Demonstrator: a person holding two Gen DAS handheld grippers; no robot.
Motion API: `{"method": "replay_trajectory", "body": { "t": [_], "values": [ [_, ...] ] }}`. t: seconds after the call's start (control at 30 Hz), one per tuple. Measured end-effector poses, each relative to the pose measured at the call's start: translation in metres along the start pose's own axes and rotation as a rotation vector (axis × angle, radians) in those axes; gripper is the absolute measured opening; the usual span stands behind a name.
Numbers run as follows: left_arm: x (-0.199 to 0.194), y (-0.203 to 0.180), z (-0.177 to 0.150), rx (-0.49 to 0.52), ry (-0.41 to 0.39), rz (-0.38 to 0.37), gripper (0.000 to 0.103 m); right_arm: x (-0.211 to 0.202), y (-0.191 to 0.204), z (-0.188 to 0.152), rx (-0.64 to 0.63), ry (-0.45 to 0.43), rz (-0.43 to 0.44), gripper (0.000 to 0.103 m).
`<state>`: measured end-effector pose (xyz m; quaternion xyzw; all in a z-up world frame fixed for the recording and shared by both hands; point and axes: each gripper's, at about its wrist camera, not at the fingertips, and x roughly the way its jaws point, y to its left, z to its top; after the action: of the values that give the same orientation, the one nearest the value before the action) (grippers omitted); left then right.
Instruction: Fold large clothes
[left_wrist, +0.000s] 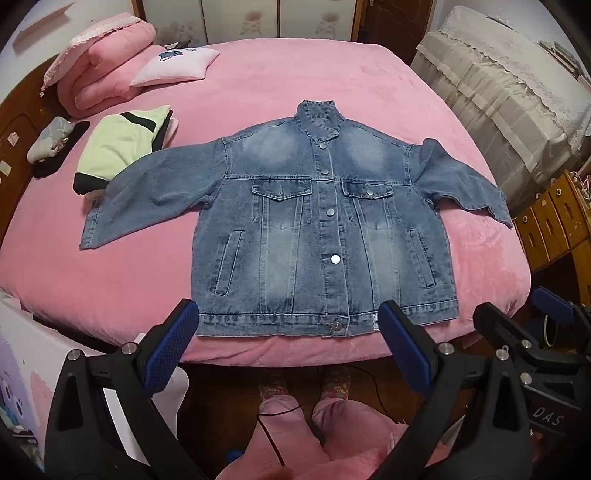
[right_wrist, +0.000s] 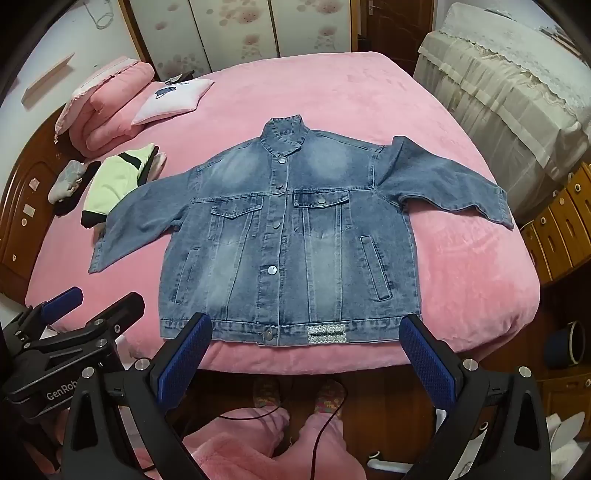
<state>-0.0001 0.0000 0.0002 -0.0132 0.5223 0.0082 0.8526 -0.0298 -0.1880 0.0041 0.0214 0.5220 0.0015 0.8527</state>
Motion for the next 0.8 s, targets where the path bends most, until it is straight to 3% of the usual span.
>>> {"method": "replay_trajectory", "body": {
  "t": [0.8],
  "values": [
    [0.005,-0.005,0.004,0.002,0.005,-0.019,0.097,-0.002,0.003,0.005,-0.006,0.002,-0.029,0.103]
  ]
}}
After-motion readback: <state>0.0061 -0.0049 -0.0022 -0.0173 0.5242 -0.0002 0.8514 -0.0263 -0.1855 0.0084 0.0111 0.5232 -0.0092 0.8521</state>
